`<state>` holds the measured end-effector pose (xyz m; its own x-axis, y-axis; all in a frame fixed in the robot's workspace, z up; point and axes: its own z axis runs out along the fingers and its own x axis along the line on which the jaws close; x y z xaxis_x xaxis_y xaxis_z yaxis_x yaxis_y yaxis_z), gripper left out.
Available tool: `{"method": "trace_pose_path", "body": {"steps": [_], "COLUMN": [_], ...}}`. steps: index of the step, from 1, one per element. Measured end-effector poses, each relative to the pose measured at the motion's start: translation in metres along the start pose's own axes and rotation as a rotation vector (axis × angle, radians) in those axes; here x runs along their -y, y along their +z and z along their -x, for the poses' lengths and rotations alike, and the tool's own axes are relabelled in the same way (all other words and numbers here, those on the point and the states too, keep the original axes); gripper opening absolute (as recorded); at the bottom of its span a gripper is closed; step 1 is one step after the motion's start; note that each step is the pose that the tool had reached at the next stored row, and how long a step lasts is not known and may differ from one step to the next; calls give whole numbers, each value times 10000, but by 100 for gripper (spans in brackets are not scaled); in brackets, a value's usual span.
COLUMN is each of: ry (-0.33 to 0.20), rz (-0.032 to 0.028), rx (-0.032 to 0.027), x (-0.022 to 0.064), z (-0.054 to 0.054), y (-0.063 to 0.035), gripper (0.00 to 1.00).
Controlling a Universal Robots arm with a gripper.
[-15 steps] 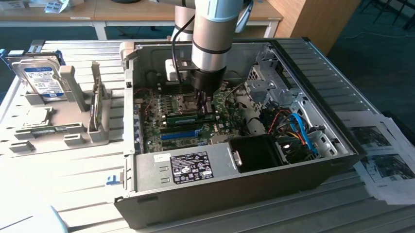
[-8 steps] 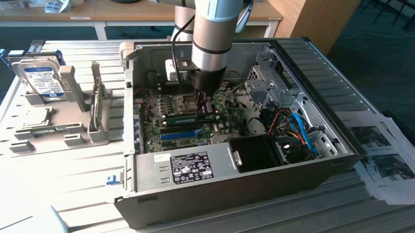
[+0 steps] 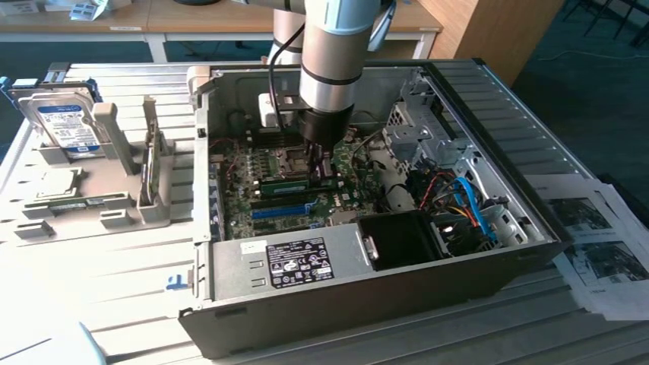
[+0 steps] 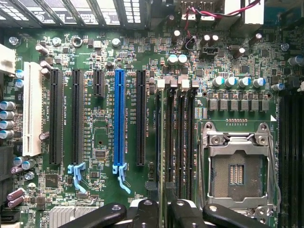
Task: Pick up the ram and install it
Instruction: 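Insert the ram into the slot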
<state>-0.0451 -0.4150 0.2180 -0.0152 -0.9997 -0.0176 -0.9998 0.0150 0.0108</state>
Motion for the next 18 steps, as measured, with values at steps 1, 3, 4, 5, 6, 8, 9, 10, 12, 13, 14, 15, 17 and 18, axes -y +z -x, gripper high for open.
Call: {"method": "trace_pose_path", "body": {"steps": [1, 3, 4, 5, 6, 8, 9, 10, 12, 13, 14, 15, 17, 18], "ry": [1, 0, 1, 0, 0, 0, 0, 1, 1, 0, 0, 0, 0, 0], "rz": [0, 0, 0, 0, 0, 0, 0, 0, 1, 1, 1, 1, 1, 0], "rx": [0, 0, 0, 0, 0, 0, 0, 0, -3, -2, 0, -1, -1, 0], "x": [0, 0, 0, 0, 0, 0, 0, 0, 0, 0, 0, 0, -1, -1], "z": [0, 0, 0, 0, 0, 0, 0, 0, 0, 0, 0, 1, 1, 1], "y": [0, 0, 0, 0, 0, 0, 0, 0, -6, -14, -24, -37, -64, -79], "gripper": [19, 19, 19, 19, 19, 19, 19, 19, 19, 19, 19, 19, 19, 19]}}
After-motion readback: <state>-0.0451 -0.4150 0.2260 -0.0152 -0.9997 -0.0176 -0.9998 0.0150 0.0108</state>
